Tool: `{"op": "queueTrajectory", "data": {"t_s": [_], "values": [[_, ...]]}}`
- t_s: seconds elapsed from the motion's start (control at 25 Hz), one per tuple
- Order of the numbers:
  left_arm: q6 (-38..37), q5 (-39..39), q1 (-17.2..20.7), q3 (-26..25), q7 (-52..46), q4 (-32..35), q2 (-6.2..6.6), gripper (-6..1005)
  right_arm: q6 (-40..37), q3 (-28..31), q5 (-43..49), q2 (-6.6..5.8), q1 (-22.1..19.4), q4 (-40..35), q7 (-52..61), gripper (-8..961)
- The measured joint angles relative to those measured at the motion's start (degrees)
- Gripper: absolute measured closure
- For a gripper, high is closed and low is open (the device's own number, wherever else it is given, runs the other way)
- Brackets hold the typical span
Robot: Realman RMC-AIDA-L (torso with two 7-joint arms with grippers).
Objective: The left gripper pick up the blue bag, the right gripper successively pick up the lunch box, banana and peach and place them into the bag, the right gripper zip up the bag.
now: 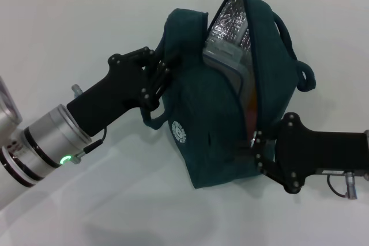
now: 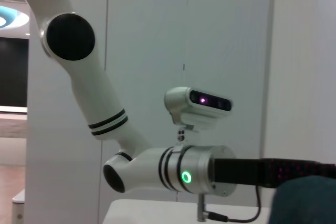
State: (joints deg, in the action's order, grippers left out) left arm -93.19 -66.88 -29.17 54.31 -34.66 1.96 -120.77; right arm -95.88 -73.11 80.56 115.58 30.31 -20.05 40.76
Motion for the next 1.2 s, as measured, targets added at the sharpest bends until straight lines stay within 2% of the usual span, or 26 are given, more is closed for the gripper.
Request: {"op": "queueTrajectory", "data": {"t_s": [0.24, 0.52, 0.64, 0.76, 0.8, 0.84, 0.88, 0.96, 1.0, 1.12, 1.2], "values": [[-1.40, 1.84, -0.66, 0.01, -7.25, 0.00, 0.21, 769, 0.07, -0.89, 0.04, 0.33, 0.85, -0.06, 0.02, 924], [-3.14, 2.10, -0.81, 0.00, -17.95, 1.10, 0.59, 475, 0.09, -2.62, -0.28, 0.63, 2.42, 0.39, 0.39, 925], [-3.66, 2.38, 0.37, 0.00, -18.77, 1.43, 0.76, 330, 0.07, -2.87, -1.57, 0.62, 2.45, 0.20, 0.39, 926], [-6.68, 2.02, 3.89, 0.25, -15.69, 3.42, 0.87, 258, -0.05, -2.92, -5.45, 0.61, 2.09, 0.52, -0.01, 925], [-6.68, 2.02, 3.89, 0.25, -15.69, 3.42, 0.87, 234, -0.11, -2.93, -6.59, 0.61, 1.99, 0.54, -0.20, 925], [-9.41, 0.96, 7.83, 0.72, -12.30, 5.81, 1.03, 209, -0.18, -2.95, -7.81, 0.61, 1.86, 0.55, -0.38, 924], [-9.41, 0.96, 7.83, 0.72, -12.30, 5.81, 1.03, 185, -0.25, -2.94, -8.85, 0.59, 1.85, 0.49, -0.40, 924], [-10.81, -0.18, 13.19, 1.25, -6.98, 7.48, 1.21, 137, -0.44, -2.86, -10.64, 0.56, 1.83, 0.36, -0.29, 925], [-10.83, -0.42, 14.67, 1.55, -4.92, 7.60, 1.17, 113, -0.49, -2.81, -11.48, 0.53, 1.83, 0.36, -0.23, 926], [-10.17, -0.98, 17.23, 3.71, 1.70, 6.70, 0.85, 112, -0.58, -2.64, -13.71, 0.48, 1.84, 0.56, -0.17, 925], [-9.24, -0.92, 17.12, 6.96, 6.00, 4.80, 0.66, 112, -0.41, -2.57, -14.97, 0.46, 1.93, 0.59, -0.21, 925]]}}
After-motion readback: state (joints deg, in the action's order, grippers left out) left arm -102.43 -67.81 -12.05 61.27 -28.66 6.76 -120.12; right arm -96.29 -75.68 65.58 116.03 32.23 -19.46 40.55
